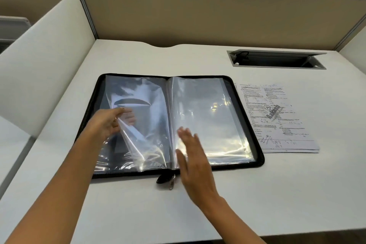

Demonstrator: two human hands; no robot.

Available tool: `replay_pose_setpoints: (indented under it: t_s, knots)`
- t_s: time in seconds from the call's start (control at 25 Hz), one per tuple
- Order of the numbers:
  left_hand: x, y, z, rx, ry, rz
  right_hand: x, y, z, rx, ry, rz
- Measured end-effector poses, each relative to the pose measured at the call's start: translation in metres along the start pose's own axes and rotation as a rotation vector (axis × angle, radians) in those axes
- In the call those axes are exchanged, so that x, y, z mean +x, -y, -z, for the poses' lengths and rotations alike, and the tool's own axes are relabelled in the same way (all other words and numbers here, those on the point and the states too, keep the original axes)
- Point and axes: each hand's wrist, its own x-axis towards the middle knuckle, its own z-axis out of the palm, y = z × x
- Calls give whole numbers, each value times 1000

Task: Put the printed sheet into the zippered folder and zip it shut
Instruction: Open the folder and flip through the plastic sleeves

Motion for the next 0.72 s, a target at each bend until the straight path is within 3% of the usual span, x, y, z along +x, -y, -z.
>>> replay_pose_setpoints:
  t_s: [0.12, 0.28, 0.44, 0.6, 0.72]
  knots:
    - [9, -2, 16, -1, -128, 4, -9, -29, 5, -170, -121, -377]
    - [22, 0, 37, 76, -261, -35, -15, -51, 14, -449, -77, -737]
    - [31, 11, 50, 193, -372, -121, -16, -52, 14, -519, -87, -763]
    - [29, 16, 48, 190, -377, -133, -16, -53, 14, -536, -116, -719]
    - [24, 19, 37, 344, -513, -207, -16, -54, 14, -541, -131, -695]
